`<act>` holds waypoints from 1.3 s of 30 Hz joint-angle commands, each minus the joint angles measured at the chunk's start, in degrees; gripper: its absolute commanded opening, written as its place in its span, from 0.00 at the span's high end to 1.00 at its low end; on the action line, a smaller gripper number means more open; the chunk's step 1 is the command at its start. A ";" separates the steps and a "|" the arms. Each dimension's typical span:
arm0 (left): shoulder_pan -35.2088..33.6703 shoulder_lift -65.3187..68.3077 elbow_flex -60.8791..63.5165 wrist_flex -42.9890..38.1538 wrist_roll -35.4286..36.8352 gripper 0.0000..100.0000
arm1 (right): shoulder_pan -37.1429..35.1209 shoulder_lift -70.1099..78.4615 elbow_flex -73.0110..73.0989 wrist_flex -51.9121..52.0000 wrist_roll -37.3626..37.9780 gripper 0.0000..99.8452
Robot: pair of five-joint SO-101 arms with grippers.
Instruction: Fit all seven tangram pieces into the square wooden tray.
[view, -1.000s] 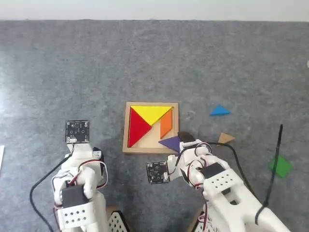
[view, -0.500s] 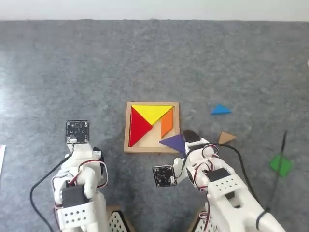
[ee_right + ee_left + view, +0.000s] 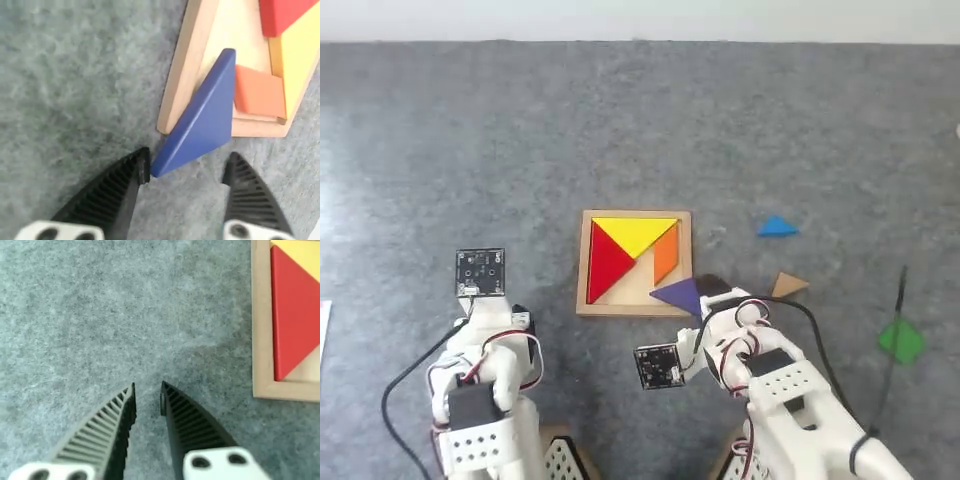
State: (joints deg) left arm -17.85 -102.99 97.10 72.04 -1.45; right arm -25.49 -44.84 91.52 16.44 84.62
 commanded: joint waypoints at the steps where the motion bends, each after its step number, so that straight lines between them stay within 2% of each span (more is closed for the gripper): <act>1: 0.18 -1.05 -0.66 0.18 -0.09 0.92 | -0.31 -0.40 0.00 -1.45 0.35 0.84; 5: 0.18 -1.05 -0.66 0.18 -0.09 0.92 | -0.40 -0.40 0.44 -3.21 0.26 0.84; 9: 0.09 -1.05 -0.66 0.18 -0.09 0.92 | -0.66 -0.04 4.13 -11.65 0.35 0.84; 25: 0.09 -1.05 -0.66 0.18 -0.09 0.92 | -0.66 -0.40 4.04 -12.35 0.18 0.84; 31: 0.09 -1.05 -0.66 0.18 -0.09 0.92 | -0.66 -0.48 3.96 -13.23 -1.32 0.92; 39: 0.09 -1.05 -0.66 0.18 -0.09 0.92 | -0.66 -0.48 3.78 -14.90 -2.02 0.93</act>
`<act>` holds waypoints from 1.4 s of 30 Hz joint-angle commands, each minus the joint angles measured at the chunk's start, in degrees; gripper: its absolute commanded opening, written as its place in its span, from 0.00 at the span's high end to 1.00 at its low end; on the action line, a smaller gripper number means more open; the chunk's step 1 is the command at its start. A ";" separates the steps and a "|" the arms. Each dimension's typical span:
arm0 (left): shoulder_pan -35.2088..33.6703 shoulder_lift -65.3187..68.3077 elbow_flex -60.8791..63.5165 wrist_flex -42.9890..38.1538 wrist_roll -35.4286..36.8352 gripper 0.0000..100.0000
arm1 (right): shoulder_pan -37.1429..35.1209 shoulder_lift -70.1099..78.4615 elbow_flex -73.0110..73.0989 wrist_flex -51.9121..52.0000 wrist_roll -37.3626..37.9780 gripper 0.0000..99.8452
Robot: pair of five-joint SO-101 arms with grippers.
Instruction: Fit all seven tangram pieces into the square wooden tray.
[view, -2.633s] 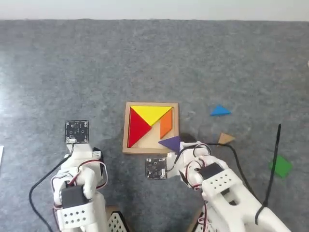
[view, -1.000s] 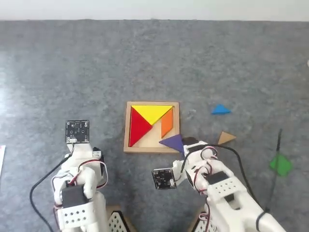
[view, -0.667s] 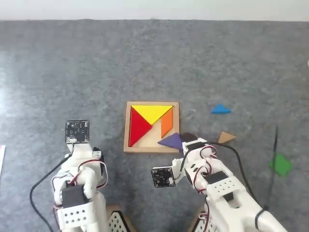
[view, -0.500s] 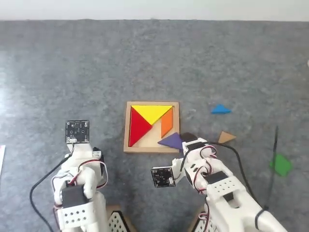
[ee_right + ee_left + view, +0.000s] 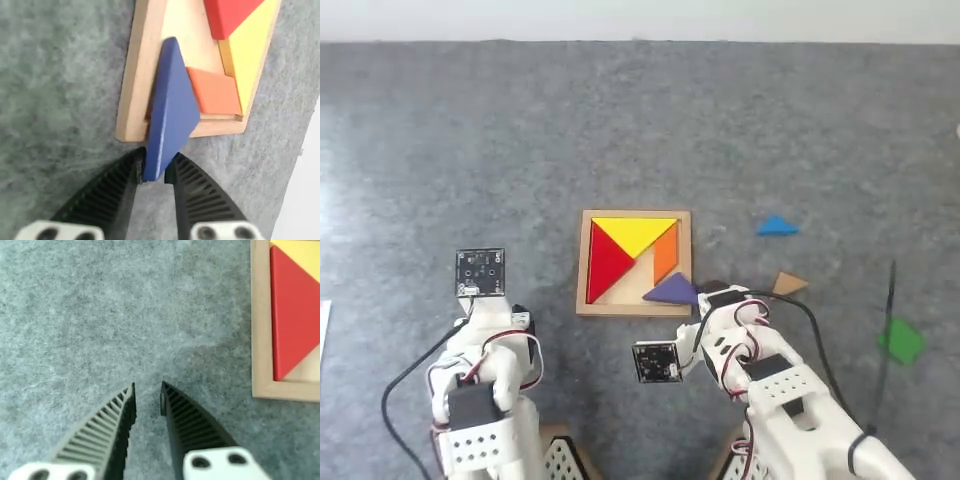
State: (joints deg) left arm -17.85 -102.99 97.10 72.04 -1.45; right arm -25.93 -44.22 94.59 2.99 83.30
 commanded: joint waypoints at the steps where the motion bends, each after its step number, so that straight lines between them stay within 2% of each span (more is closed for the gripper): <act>1: 0.09 -1.05 -0.66 0.18 -0.09 0.92 | -0.13 -1.10 0.53 -1.45 -0.70 0.93; 5: 0.09 -1.05 -0.66 0.18 -0.09 0.92 | 0.13 -1.10 -0.53 -0.92 -0.97 0.93; 9: 0.09 -1.05 -0.66 0.18 -0.09 0.92 | -0.40 -1.10 -2.64 -0.31 -4.40 0.93; 16: 0.09 -1.05 -0.66 0.18 -0.09 0.92 | -5.32 -1.01 -12.57 11.82 -12.66 0.93; 23: 0.09 -1.05 -0.66 0.18 -0.09 0.92 | -6.64 -0.40 -16.88 12.70 -14.68 0.93; 26: 0.09 -1.05 -0.66 0.18 -0.09 0.92 | -6.81 -0.40 -17.76 12.97 -19.25 0.93; 29: 0.09 -1.05 -0.66 0.18 -0.09 0.92 | -8.75 -0.40 -21.10 20.18 -24.70 0.93; 33: 0.09 -1.05 -0.66 0.18 -0.09 0.92 | -10.59 -0.40 -27.25 36.53 -21.01 0.92; 35: 0.09 -1.05 -0.66 0.18 -0.09 0.92 | -10.68 -0.40 -28.92 42.33 -17.85 0.87; 38: 0.09 -1.05 -0.66 0.18 -0.09 0.92 | -11.82 -0.40 -28.84 45.93 -15.74 0.81; 42: 0.09 -1.05 -0.66 0.18 -0.09 0.92 | -14.02 -0.40 -26.55 45.76 -14.77 0.79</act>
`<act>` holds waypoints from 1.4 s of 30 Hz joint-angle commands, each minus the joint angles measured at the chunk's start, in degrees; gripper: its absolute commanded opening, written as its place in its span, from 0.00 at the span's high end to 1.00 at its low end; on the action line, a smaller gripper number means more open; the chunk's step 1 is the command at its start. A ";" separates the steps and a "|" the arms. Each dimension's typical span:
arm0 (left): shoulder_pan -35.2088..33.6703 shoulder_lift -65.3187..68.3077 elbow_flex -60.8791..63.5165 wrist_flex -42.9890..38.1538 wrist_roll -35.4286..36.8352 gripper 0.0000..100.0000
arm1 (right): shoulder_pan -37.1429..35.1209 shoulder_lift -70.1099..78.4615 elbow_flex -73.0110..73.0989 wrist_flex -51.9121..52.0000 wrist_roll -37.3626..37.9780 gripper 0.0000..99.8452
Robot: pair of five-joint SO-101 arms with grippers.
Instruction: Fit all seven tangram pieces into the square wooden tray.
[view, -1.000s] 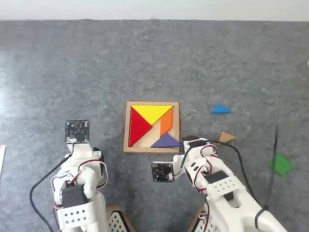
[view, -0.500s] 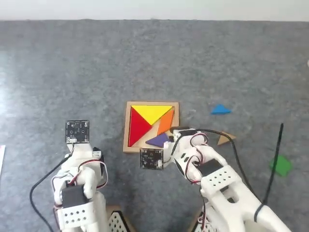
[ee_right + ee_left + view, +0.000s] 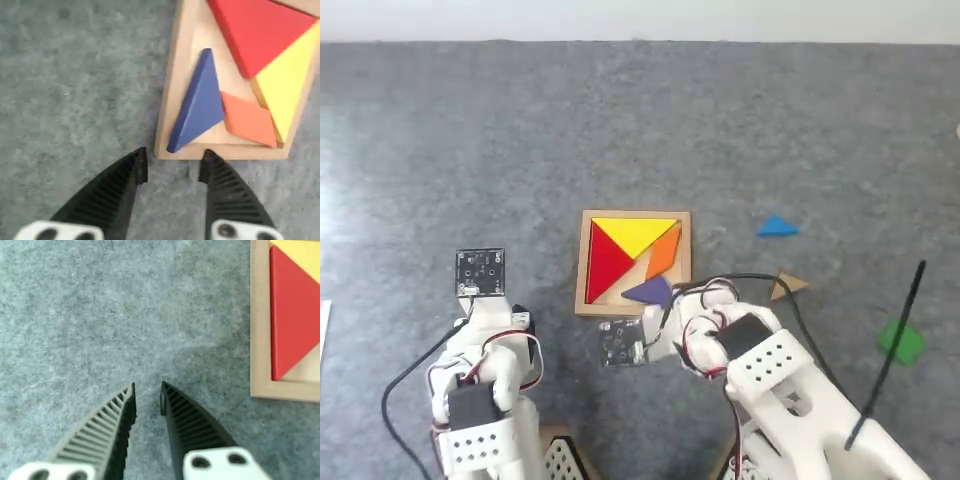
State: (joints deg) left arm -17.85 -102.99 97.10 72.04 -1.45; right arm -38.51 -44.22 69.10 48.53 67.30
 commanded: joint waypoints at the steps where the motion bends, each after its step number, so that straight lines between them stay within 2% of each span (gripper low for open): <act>1: 0.09 -1.05 -0.66 0.18 -0.09 0.92 | -1.89 -0.40 -0.70 -0.48 1.14 0.79; 8: 0.09 -1.05 -0.66 0.18 -0.09 0.92 | -2.15 0.92 -0.09 -2.51 1.23 0.76; 15: 0.09 -1.05 -0.66 0.18 -0.09 0.92 | -2.15 12.26 -0.53 -9.27 1.23 0.75; 24: 0.09 -1.05 -0.66 0.18 -0.09 0.92 | -2.33 13.93 -0.18 -14.20 1.23 0.75; 29: 0.09 -1.05 -0.66 0.18 -0.09 0.92 | -1.98 14.02 -0.18 -14.11 3.34 0.82; 38: 0.09 -1.05 -0.66 0.18 -0.09 0.92 | -0.84 17.36 -1.67 -13.14 4.22 0.82; 42: 0.09 -1.05 -0.66 0.18 -0.09 0.92 | -0.92 17.45 -1.76 -12.79 4.04 0.92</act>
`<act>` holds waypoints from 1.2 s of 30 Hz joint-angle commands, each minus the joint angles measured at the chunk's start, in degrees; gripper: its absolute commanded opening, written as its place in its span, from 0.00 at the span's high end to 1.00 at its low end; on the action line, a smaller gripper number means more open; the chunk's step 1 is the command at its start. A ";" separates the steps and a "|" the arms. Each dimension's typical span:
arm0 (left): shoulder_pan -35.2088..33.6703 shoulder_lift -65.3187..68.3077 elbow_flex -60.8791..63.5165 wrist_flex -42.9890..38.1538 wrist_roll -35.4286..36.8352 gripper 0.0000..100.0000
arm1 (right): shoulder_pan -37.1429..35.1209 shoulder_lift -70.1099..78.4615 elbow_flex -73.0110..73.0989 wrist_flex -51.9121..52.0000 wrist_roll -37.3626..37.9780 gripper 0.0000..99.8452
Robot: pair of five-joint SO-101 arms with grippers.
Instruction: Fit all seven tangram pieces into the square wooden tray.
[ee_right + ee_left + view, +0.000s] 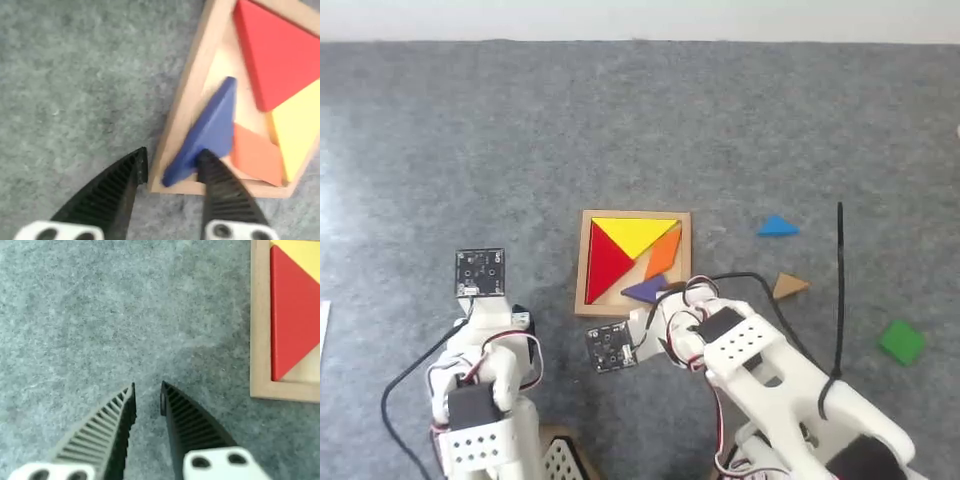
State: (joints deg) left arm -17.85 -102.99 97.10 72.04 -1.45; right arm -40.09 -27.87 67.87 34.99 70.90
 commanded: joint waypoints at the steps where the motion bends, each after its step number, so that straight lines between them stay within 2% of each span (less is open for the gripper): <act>1: 0.09 -1.05 -0.66 0.18 -0.09 0.92 | 0.66 1.01 -0.62 0.66 0.35 0.94; 11: 0.09 -1.05 -0.66 0.18 -0.09 0.92 | 0.75 -1.01 -0.88 1.19 -0.88 0.96; 15: 0.09 -1.05 -0.66 0.18 -0.09 0.92 | 0.40 -5.85 -0.70 5.93 -0.88 0.95; 20: 0.09 -1.05 -0.66 0.18 -0.09 0.92 | 0.40 -9.63 -0.44 8.84 -1.05 0.88; 23: 0.09 -1.05 -0.66 0.18 -0.09 0.92 | 0.75 -10.42 -0.53 6.73 -4.66 0.82; 26: 0.09 -1.05 -0.66 0.18 -0.09 0.92 | 0.57 -10.33 -0.44 5.67 -5.19 0.76; 32: 0.09 -1.05 -0.66 0.18 -0.09 0.92 | -2.51 -10.33 -0.09 8.66 -5.36 0.75; 36: 0.09 -1.05 -0.66 0.18 -0.09 0.92 | -3.30 -10.24 3.25 5.05 -5.45 0.72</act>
State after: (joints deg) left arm -17.85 -102.99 97.10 72.04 -1.45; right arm -42.73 -36.31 70.51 42.29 66.24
